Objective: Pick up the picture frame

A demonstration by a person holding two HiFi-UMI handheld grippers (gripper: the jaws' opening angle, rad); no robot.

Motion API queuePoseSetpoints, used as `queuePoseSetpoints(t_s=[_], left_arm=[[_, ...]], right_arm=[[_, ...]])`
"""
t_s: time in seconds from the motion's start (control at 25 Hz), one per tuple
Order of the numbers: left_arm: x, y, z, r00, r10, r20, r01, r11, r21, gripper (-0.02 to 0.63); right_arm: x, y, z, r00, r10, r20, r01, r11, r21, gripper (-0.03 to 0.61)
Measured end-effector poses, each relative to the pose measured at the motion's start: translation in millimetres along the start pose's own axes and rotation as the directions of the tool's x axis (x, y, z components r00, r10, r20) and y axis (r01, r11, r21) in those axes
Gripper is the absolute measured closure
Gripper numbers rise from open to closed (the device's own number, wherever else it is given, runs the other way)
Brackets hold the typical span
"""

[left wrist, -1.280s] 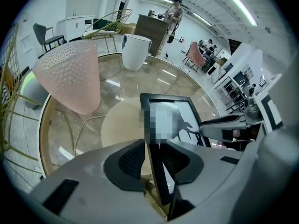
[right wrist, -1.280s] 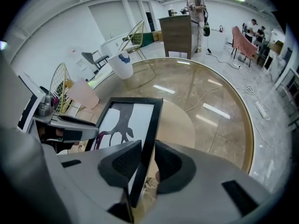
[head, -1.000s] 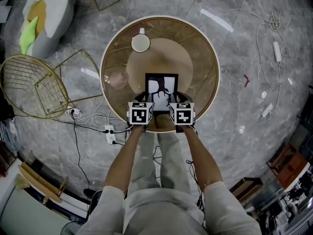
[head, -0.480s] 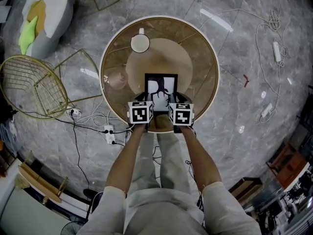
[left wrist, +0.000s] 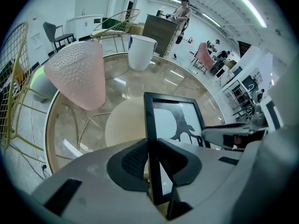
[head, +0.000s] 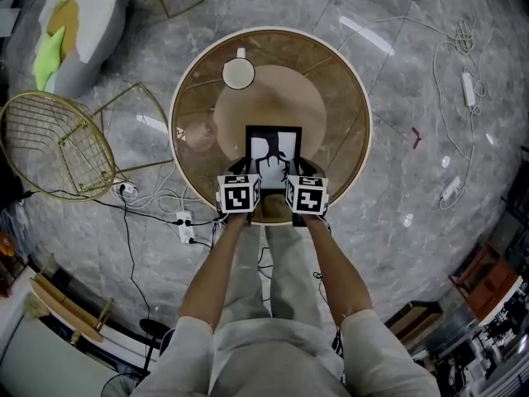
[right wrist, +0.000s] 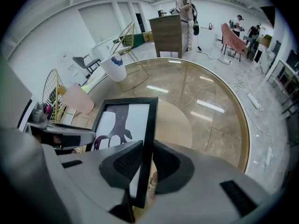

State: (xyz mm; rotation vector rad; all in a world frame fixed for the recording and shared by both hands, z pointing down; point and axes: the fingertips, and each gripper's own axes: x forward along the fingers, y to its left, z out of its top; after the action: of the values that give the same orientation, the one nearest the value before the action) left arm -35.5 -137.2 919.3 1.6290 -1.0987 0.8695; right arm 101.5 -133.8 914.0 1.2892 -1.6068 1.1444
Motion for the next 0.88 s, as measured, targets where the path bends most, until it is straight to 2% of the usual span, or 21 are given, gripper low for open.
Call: queuePoseSetpoints(t_s=[0.44, 0.88], left_arm=[[-21, -6, 26, 0.996, 0.002, 0.090, -0.005, 0.999, 0.038, 0.546], [-52, -20, 56, 0.975, 0.002, 0.224, -0.022, 0.996, 0.085, 0.546]], right_arm=[[-21, 3, 25, 0.996, -0.003, 0.094, 0.004, 1.000, -0.004, 0.509], [-55, 4, 55, 0.971, -0.014, 0.237, 0.020, 1.000, -0.022, 0.511]])
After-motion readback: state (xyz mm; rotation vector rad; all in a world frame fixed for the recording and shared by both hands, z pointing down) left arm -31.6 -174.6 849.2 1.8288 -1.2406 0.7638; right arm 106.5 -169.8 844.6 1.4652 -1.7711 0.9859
